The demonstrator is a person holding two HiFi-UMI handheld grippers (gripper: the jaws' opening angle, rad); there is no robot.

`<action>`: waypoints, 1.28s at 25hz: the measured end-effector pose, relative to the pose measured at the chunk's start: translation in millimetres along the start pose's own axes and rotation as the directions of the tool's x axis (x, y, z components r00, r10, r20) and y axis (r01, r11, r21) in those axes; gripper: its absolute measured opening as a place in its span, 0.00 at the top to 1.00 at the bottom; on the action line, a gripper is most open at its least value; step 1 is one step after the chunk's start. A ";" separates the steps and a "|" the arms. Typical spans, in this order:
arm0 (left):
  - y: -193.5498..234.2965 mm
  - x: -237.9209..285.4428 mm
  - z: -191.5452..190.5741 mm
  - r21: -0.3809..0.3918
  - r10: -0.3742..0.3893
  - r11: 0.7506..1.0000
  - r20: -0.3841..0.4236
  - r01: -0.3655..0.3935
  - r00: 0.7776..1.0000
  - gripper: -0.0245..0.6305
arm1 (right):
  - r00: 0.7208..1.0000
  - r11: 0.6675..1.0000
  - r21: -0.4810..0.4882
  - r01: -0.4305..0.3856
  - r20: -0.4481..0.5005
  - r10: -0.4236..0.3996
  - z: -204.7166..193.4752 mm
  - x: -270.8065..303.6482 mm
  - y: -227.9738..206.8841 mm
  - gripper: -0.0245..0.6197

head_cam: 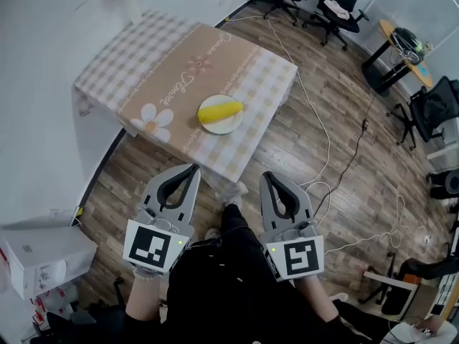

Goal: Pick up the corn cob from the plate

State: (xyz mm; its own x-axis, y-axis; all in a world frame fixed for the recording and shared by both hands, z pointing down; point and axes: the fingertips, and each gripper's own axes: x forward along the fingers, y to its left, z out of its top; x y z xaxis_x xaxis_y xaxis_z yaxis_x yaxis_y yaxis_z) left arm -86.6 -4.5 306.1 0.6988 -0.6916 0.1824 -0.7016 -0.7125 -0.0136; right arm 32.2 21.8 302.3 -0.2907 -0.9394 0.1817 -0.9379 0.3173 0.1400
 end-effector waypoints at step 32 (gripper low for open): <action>73.9 152.2 10.0 0.005 0.242 0.970 -0.050 -0.242 0.969 0.94 | 0.975 0.976 0.014 -0.219 -0.041 0.220 -11.4 155.8 -133.9 0.89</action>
State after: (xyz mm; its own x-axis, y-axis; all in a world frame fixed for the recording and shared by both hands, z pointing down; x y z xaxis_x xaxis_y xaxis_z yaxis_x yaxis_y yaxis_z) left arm -30.7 -163.7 323.0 0.5007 -0.8366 0.2223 -0.8490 -0.5247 -0.0623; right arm 114.7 -165.7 322.9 -0.4817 -0.8406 0.2475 -0.8539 0.5137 0.0828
